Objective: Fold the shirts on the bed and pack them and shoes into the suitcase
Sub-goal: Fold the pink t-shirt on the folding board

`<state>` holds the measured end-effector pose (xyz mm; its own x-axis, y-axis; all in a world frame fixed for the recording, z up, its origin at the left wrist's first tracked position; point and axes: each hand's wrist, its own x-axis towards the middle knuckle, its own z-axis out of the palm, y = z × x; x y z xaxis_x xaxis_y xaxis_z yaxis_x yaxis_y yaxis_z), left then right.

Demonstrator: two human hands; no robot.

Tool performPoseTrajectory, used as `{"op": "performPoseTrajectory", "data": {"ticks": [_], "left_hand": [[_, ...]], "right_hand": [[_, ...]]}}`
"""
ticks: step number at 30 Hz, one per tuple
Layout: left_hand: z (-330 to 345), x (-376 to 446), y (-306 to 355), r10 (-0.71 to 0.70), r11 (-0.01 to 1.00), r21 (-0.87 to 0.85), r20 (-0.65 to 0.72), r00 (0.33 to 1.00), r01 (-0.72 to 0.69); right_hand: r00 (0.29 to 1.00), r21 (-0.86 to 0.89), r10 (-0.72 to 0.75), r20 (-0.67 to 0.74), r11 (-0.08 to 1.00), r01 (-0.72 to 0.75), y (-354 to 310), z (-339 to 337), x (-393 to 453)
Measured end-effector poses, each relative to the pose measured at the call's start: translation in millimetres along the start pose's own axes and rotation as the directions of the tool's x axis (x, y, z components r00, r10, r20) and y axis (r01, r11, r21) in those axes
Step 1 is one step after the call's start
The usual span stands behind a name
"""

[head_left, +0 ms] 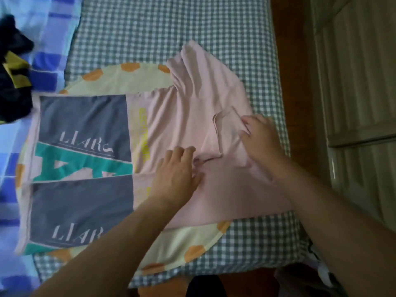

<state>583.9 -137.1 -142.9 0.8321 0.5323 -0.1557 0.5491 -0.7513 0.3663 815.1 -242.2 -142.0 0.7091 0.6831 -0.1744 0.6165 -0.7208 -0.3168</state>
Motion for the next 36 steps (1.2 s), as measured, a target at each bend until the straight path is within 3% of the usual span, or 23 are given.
{"op": "performPoseTrajectory", "data": {"ticks": [3,5,6,7,8,9,10,11,14,16,18,20,21,23,24,27,31,33,36], "left_hand": [[21.6,41.1,22.3,-0.012,1.0,-0.026,0.024,1.0,0.012],[28.4,55.1,18.9,-0.184,0.95,-0.257,-0.002,0.983,0.177],[28.2,60.9,13.6,-0.353,0.837,-0.441,0.014,0.936,0.322],[24.8,66.3,8.0,-0.517,0.631,-0.624,0.104,0.85,0.46],[20.8,69.0,3.8,-0.594,0.366,-0.758,0.256,0.762,0.54],[16.7,69.4,0.0,-0.582,0.099,-0.811,0.422,0.695,0.576],[12.0,68.1,-1.8,-0.528,-0.094,-0.801,0.543,0.653,0.591],[8.6,65.8,-3.0,-0.475,-0.165,-0.779,0.6,0.643,0.605],[4.1,58.1,-3.0,-0.431,-0.013,-0.811,0.533,0.728,0.585],[-4.6,55.1,-2.7,-0.412,0.124,-0.866,0.399,0.819,0.484],[-19.5,44.1,-2.8,-0.291,0.242,-0.902,0.284,0.914,0.358],[-31.5,18.7,-7.7,-0.093,0.367,-0.902,0.208,0.974,0.227],[-33.9,3.8,-11.4,0.012,0.498,-0.854,0.18,0.984,0.15],[-28.4,-23.3,-21.1,0.19,0.786,-0.616,0.16,0.969,-0.053],[-20.5,-32.0,-26.9,0.255,0.859,-0.49,0.161,0.954,-0.147],[1.8,-36.4,-34.7,0.273,0.924,-0.307,0.112,0.955,-0.228],[8.9,-12.3,-33.6,0.183,0.956,-0.246,0.063,0.981,-0.163],[11.0,-1.8,-35.3,0.195,0.96,-0.219,0.082,0.977,-0.173],[11.7,6.6,-39.1,0.119,0.977,-0.189,0.13,0.984,-0.093]], "right_hand": [[0.992,-0.112,0.048,0.114,0.993,-0.035,-8.7,10.4,37.1],[0.979,-0.12,0.106,0.174,0.989,-0.086,-11.0,14.8,50.4],[0.976,-0.091,0.134,0.174,0.989,-0.12,-10.8,15.6,55.2],[0.973,-0.055,0.16,0.166,0.987,-0.153,-10.7,15.0,58.8],[0.97,-0.036,0.179,0.162,0.984,-0.176,-10.6,13.9,60.9],[0.968,-0.032,0.186,0.169,0.983,-0.183,-10.2,13.1,61.8],[0.971,-0.019,0.17,0.17,0.985,-0.169,-9.8,12.5,61.6],[0.975,0.01,0.15,0.162,0.988,-0.154,-9.0,11.9,60.8],[0.988,0.318,0.121,0.096,0.937,-0.146,-8.2,-1.6,51.3],[0.993,0.551,0.109,0.036,0.827,-0.111,-13.2,-26.4,28.0],[0.999,0.674,0.049,0.005,0.738,-0.04,-12.8,-56.0,-11.9],[0.999,0.691,-0.038,0.029,0.723,0.008,-0.9,-71.2,-60.6],[0.994,0.666,-0.086,0.066,0.746,0.02,10.8,-69.0,-85.0],[0.97,0.529,-0.139,0.199,0.848,0.013,36.0,-50.0,-127.9],[0.956,0.443,-0.163,0.245,0.896,0.039,48.6,-35.8,-144.0],[0.955,0.298,-0.247,0.165,0.935,0.19,71.9,-12.1,-161.5],[1.0,0.257,-0.002,0.0,0.966,0.002,66.2,-24.2,-118.2],[0.996,0.212,0.03,0.088,0.976,-0.048,61.3,-27.1,-88.7],[0.958,0.111,-0.067,0.279,0.993,0.037,60.1,-21.8,-55.4]]}}
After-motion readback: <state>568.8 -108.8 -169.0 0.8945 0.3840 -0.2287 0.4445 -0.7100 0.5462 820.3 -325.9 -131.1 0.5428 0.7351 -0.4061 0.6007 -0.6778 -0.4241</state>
